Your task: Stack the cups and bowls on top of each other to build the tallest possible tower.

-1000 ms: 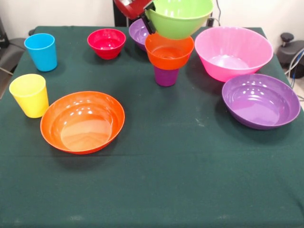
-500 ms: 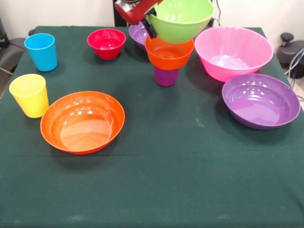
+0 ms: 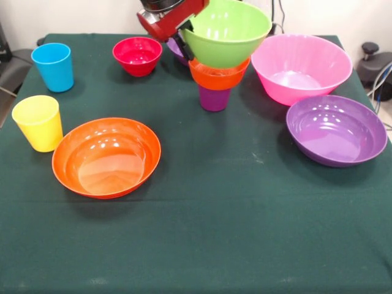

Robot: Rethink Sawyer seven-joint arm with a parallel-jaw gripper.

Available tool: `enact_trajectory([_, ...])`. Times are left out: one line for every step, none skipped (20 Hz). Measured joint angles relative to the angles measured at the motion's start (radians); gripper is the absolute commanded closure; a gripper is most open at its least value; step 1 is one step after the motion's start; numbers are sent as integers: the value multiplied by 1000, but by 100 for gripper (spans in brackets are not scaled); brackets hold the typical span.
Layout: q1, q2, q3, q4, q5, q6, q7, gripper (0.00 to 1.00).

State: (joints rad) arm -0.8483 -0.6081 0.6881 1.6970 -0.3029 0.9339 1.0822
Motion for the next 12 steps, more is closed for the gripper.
enact_trajectory([0,0,0,-4,-1,0,0,100])
enact_trajectory([0,0,0,-6,-1,0,0,100])
enact_trajectory([0,1,0,-10,-1,0,0,100])
enact_trajectory([0,5,0,-17,-2,0,0,100])
enact_trajectory([0,8,0,-21,-2,0,0,100])
enact_trajectory([0,10,0,-23,-3,0,0,100])
enact_trajectory([0,14,0,-26,-3,0,0,100])
enact_trajectory([0,16,0,-26,-3,0,0,100])
enact_trajectory([0,17,0,-26,-4,0,0,100])
enact_trajectory([0,17,0,-26,-4,0,0,100])
enact_trajectory([0,17,0,-26,-4,0,0,100])
enact_trajectory([0,16,0,-26,-4,0,0,100])
